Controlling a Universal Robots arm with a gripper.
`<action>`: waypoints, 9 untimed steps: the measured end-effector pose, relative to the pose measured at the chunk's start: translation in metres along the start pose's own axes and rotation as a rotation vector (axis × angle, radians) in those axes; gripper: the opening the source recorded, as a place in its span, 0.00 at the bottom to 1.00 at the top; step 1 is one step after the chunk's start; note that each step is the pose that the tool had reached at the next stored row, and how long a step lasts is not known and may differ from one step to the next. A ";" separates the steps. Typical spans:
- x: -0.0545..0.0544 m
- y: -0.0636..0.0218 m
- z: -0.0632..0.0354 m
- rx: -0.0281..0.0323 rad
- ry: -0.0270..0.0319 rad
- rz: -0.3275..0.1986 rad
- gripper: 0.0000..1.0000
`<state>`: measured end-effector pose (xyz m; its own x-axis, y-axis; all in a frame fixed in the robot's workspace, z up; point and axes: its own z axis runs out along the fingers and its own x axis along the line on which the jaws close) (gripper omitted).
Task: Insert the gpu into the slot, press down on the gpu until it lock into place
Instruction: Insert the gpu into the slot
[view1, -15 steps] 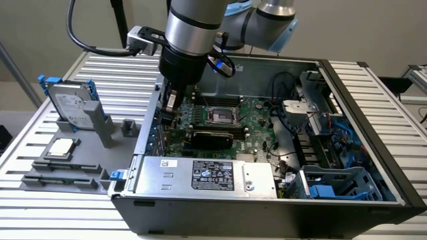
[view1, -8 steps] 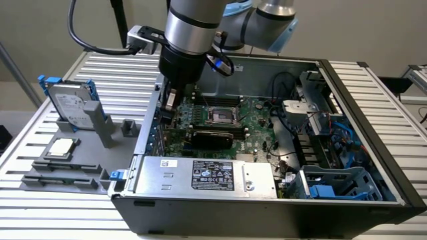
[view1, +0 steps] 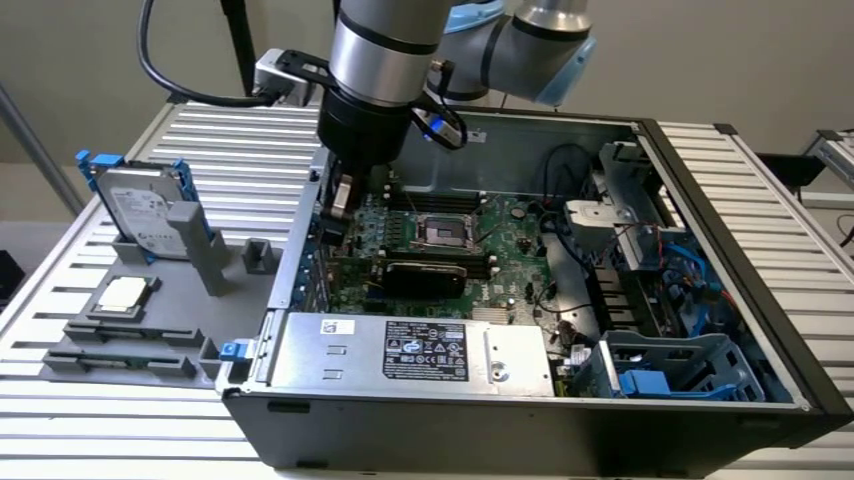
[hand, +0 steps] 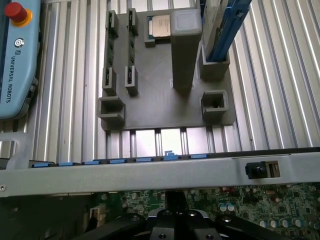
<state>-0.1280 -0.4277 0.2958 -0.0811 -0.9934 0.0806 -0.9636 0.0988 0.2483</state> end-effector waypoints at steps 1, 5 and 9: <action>0.000 0.0002 -0.0001 0.0000 0.0000 0.000 0.11; -0.001 0.0009 -0.0006 0.0000 -0.0003 0.000 0.11; 0.000 0.0017 -0.0020 -0.0002 -0.0003 0.001 0.11</action>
<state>-0.1291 -0.4269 0.2981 -0.0820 -0.9934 0.0804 -0.9635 0.0996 0.2483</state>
